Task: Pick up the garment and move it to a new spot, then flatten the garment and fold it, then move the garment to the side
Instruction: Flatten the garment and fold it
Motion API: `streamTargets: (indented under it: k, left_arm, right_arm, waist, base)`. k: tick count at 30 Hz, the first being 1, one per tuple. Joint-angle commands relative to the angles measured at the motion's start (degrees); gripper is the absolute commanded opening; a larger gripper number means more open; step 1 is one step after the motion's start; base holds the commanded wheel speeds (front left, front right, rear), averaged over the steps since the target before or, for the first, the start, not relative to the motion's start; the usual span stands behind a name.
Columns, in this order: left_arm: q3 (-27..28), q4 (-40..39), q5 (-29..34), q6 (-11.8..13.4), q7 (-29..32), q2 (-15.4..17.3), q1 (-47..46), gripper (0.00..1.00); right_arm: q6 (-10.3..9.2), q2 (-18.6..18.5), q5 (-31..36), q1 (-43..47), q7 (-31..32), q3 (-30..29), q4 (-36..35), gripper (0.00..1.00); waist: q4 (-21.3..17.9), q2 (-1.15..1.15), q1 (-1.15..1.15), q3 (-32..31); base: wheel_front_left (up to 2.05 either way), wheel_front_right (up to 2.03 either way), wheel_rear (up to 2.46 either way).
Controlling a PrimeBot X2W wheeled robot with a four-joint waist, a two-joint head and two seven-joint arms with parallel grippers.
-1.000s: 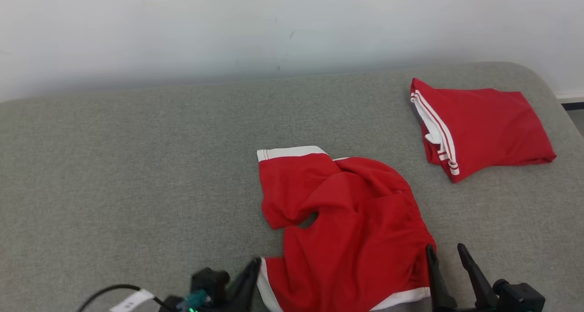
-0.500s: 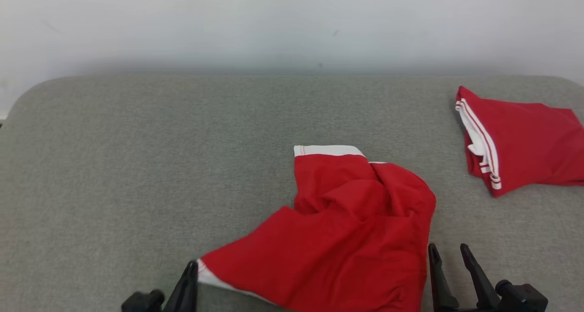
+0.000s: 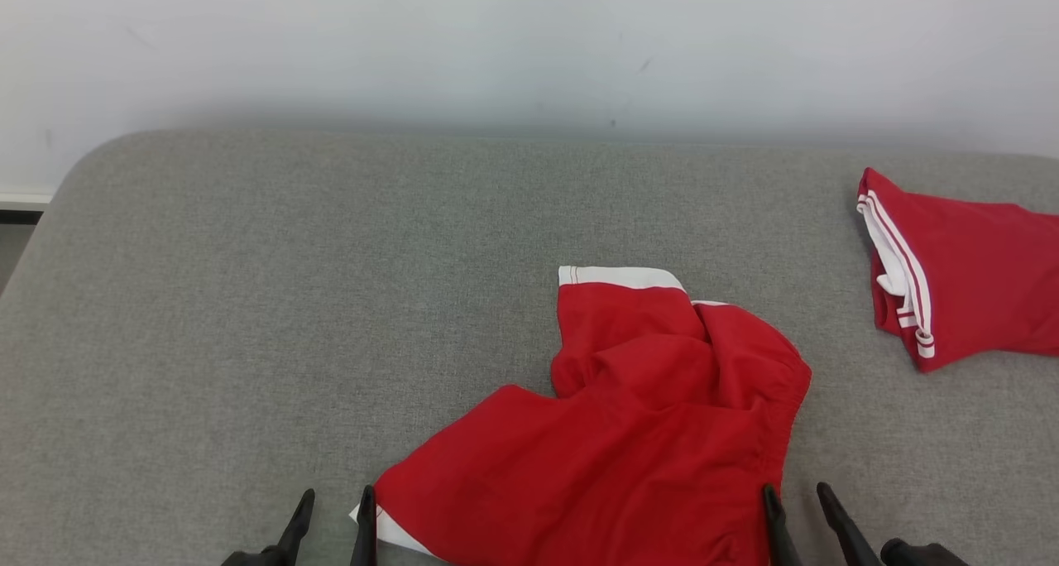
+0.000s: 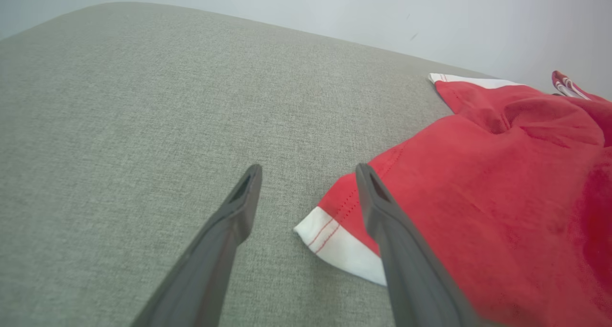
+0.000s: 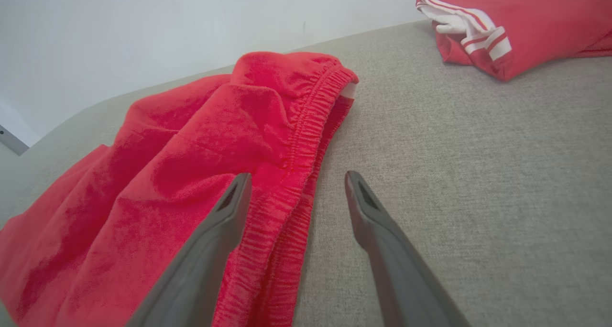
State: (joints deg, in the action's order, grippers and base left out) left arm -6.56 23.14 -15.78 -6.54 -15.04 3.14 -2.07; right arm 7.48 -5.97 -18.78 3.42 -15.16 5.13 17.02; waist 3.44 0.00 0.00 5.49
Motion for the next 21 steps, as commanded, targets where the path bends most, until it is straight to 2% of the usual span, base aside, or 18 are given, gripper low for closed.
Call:
streamTargets:
  k: [1, 7, 8, 9, 10, 11, 21]
  left_arm:
    - [0.5, -0.6, 0.7, 0.0, -0.1, -0.1, 1.2, 1.0]
    - [1.7, -2.8, 1.0, -0.4, 0.0, -0.3, 2.5, 1.0]
    - [1.7, -3.2, 0.8, -0.4, 0.0, -0.3, 2.6, 1.0]
    - [1.6, -3.6, 0.7, -0.5, -0.1, -0.3, 2.7, 1.0]
    - [1.5, -3.9, 0.7, -0.5, -0.1, -0.3, 3.0, 1.0]
    - [1.3, -4.1, 0.6, -0.5, -0.1, -0.3, 3.4, 1.0]
    - [0.3, -4.9, 0.4, -0.3, 0.0, -0.3, 4.1, 1.0]
  right_arm:
    - [0.04, -0.2, -0.6, 1.0, -0.1, 0.5, 0.1, 1.0]
    - [0.04, -0.4, -1.6, 2.0, -0.1, 2.8, 1.6, 1.0]
    - [0.04, -0.5, -1.9, 1.7, -0.1, 3.2, 1.9, 0.95]
    - [0.04, -0.6, -2.1, 1.3, -0.1, 3.7, 2.2, 0.4]
    - [0.04, -0.8, -2.4, 1.1, -0.1, 4.2, 2.7, 0.04]
    - [0.04, -0.9, -2.7, 0.9, -0.1, 4.5, 3.2, 0.0]
    - [0.04, -3.1, -2.9, -4.6, -0.1, 5.3, 3.0, 0.0]
  waist:
    - [0.1, 0.0, 0.0, -0.5]
    - [0.1, 0.0, 0.0, -1.5]
    - [0.1, 0.0, 0.0, -1.6]
    - [0.1, 0.0, 0.0, -1.7]
    - [0.2, 0.0, 0.0, -1.9]
    - [0.3, 0.0, 0.0, -2.1]
    - [2.4, 0.0, 0.0, -3.6]
  base:
    - [0.0, 0.0, 0.0]
    - [0.0, 0.0, 0.0]
    - [0.0, 0.0, 0.0]
    - [0.0, 0.0, 0.0]
    - [0.0, 0.0, 0.0]
    - [0.0, 0.0, 0.0]
    - [0.0, 0.0, 0.0]
